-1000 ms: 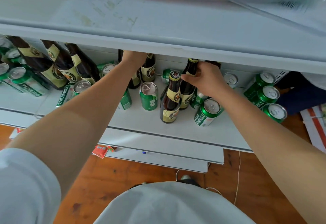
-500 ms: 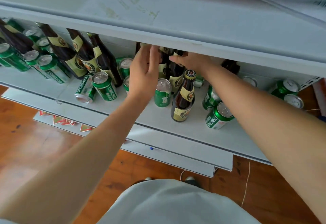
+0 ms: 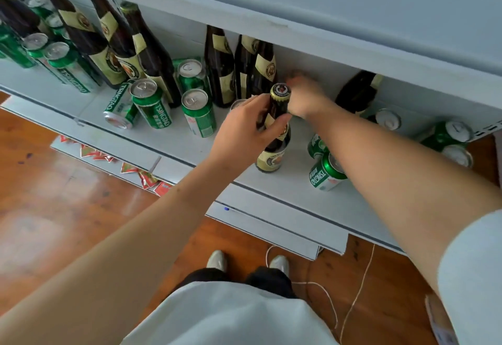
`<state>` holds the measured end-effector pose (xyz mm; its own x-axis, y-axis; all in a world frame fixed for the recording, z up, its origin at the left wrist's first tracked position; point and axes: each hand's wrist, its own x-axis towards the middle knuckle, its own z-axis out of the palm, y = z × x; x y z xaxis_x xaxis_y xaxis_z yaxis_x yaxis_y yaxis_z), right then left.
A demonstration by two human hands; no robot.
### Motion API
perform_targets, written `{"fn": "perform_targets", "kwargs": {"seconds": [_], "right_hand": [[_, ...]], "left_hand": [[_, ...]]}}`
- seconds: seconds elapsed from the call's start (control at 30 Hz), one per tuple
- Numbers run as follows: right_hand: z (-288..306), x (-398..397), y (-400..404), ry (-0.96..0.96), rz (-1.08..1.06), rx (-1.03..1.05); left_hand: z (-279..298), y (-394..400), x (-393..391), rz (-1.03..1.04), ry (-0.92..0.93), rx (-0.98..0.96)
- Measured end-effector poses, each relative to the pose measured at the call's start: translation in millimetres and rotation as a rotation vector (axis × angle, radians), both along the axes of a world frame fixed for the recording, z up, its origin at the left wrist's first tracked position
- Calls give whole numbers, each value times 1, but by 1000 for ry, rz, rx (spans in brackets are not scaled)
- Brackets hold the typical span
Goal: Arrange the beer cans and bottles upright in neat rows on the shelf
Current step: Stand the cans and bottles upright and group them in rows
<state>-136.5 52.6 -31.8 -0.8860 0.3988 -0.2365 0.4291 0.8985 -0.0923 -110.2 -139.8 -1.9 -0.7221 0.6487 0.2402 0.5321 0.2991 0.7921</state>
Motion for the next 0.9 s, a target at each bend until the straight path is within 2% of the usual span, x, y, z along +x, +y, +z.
{"fn": "perform_targets", "kwargs": {"seconds": [0.13, 0.3, 0.47, 0.63, 0.77, 0.83, 0.9], "right_hand": [[-6, -7, -8, -38, -5, 169], [-4, 3, -5, -27, -59, -22], [18, 30, 11, 122, 5, -176], [17, 56, 16, 80, 92, -157], [21, 62, 20, -32, 83, -141], [33, 69, 16, -85, 13, -140], [53, 82, 10, 34, -126, -134]], "left_hand": [[1, 3, 5, 11, -12, 0], [4, 2, 6, 15, -43, -67], [9, 2, 1, 57, -79, -62], [14, 15, -5, 40, -63, -83], [16, 28, -9, 46, -84, -70], [17, 33, -10, 45, -93, -59], [17, 36, -11, 34, -93, -72]]}}
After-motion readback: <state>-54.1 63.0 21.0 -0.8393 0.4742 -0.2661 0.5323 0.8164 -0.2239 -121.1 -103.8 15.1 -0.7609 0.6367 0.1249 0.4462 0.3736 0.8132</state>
